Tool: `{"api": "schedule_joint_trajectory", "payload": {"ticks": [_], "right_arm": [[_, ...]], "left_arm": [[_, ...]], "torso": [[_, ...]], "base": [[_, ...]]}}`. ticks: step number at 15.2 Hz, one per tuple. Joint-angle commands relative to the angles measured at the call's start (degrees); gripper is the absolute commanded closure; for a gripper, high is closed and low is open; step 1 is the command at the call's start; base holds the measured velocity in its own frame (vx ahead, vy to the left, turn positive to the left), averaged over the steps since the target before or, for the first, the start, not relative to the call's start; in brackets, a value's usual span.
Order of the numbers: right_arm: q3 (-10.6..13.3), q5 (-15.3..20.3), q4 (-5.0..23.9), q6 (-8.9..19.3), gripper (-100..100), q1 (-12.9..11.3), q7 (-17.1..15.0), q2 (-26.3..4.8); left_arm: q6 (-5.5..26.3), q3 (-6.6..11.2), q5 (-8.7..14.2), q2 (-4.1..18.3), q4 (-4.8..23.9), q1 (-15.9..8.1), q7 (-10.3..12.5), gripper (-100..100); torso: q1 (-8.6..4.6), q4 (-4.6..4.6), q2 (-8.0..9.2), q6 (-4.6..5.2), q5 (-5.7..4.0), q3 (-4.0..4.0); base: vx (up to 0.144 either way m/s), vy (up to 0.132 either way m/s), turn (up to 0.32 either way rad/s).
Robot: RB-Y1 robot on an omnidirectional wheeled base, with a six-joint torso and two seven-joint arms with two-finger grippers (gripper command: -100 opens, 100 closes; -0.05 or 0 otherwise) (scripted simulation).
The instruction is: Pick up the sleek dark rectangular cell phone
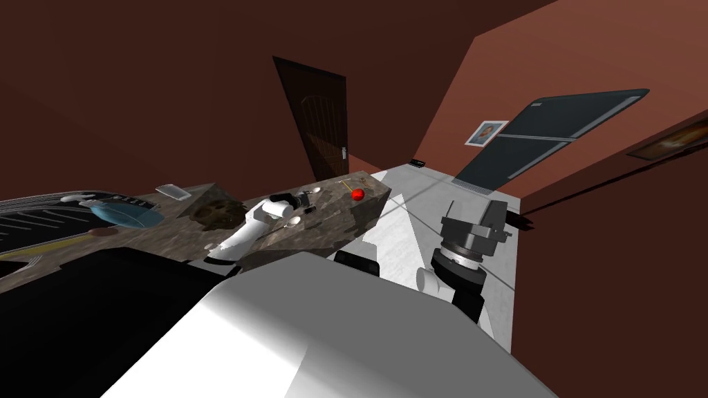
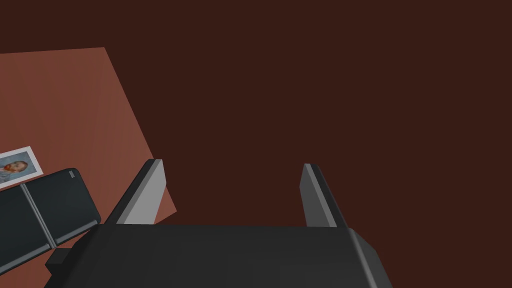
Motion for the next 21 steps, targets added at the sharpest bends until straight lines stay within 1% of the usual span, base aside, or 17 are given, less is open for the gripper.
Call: {"api": "schedule_joint_trajectory", "payload": {"ticks": [1, 2, 4, 5, 6, 8, 9, 11, 12, 13, 15, 16, 18, 19, 21], "right_arm": [[0.00, 0.00, 0.00, 0.00, 0, 0.00, 0.00, 0.00], [0.00, 0.00, 0.00, 0.00, 0, 0.00, 0.00, 0.00], [0.00, 0.00, 0.00, 0.00, 0, 0.00, 0.00, 0.00], [0.00, 0.00, 0.00, 0.00, 0, 0.00, 0.00, 0.00], [0.00, 0.00, 0.00, 0.00, 0, 0.00, 0.00, 0.00], [0.00, 0.00, 0.00, 0.00, 0, 0.00, 0.00, 0.00], [0.00, 0.00, 0.00, 0.00, 0, 0.00, 0.00, 0.00], [0.00, 0.00, 0.00, 0.00, 0, 0.00, 0.00, 0.00], [0.00, 0.00, 0.00, 0.00, 0, 0.00, 0.00, 0.00], [0.00, 0.00, 0.00, 0.00, 0, 0.00, 0.00, 0.00], [0.00, 0.00, 0.00, 0.00, 0, 0.00, 0.00, 0.00], [0.00, 0.00, 0.00, 0.00, 0, 0.00, 0.00, 0.00], [0.00, 0.00, 0.00, 0.00, 0, 0.00, 0.00, 0.00], [0.00, 0.00, 0.00, 0.00, 0, 0.00, 0.00, 0.00], [0.00, 0.00, 0.00, 0.00, 0, 0.00, 0.00, 0.00]], "left_arm": [[2.72, 0.10, 0.54, 0.36, 0.36, -0.19, 0.71, -100], [4.09, 0.38, 2.61, 1.84, 1.84, -1.06, 2.38, -100], [6.49, 0.38, 2.61, 1.84, 1.84, -1.06, 2.38, -100], [6.71, 0.38, 2.61, 1.84, 1.84, -1.06, 2.38, -100], [8.51, 0.64, 4.64, 3.25, 3.32, -1.90, 4.04, -100], [10.64, 0.64, 4.64, 3.25, 3.32, -1.90, 4.04, -100], [11.94, 0.87, 6.63, 4.58, 4.78, -2.69, 5.65, -100], [14.40, 0.87, 6.63, 4.58, 4.78, -2.69, 5.65, -100], [14.48, 0.87, 6.63, 4.58, 4.78, -2.69, 5.65, -100], [16.48, 1.07, 8.55, 5.83, 6.22, -3.43, 7.23, -100], [18.22, 1.07, 8.55, 5.83, 6.22, -3.43, 7.23, -100], [19.68, 1.24, 10.41, 6.98, 7.63, -4.12, 8.76, -100], [21.85, 1.24, 10.41, 6.98, 7.63, -4.12, 8.76, -100], [23.22, 1.36, 12.19, 8.03, 9.03, -4.75, 10.23, -100], [25.34, 1.36, 12.19, 8.03, 9.03, -4.75, 10.23, -100]], "torso": [[0.00, 0.00, 0.00, 0.00, 0.00, 0.00], [0.00, 0.00, 0.01, 0.00, 0.00, 0.00], [-0.02, 0.00, -0.02, 0.00, -0.01, -0.01], [0.01, 0.00, -0.01, -0.01, 0.00, -0.01], [0.04, 0.00, 0.02, -0.01, 0.01, 0.01], [0.01, 0.00, 0.00, 0.00, 0.00, 0.00], [0.02, 0.00, 0.02, -0.01, 0.00, 0.01], [0.00, -0.01, -0.03, 0.00, 0.00, -0.02], [0.00, -0.01, -0.02, -0.01, 0.00, -0.01], [0.03, 0.00, 0.02, -0.01, 0.01, 0.01], [0.01, 0.00, 0.00, 0.00, 0.00, 0.00], [0.03, 0.00, 0.01, -0.01, 0.00, 0.01], [0.02, 0.00, -0.02, -0.01, 0.00, -0.01], [0.03, 0.00, -0.01, -0.01, 0.01, -0.01], [0.03, -0.01, -0.05, 0.00, 0.00, -0.03]], "base": [[0.024, -0.028, -0.012], [0.030, -0.037, -0.028], [0.035, -0.028, -0.020], [0.016, -0.012, 0.003], [0.021, -0.023, -0.029], [0.026, -0.025, -0.023], [0.034, -0.029, -0.029], [0.038, -0.028, -0.021], [0.017, -0.015, 0.003], [0.026, -0.024, -0.029], [0.028, -0.022, -0.020], [0.029, -0.021, -0.028], [0.037, -0.021, -0.022], [0.042, -0.019, -0.025], [0.037, -0.018, -0.019]]}}
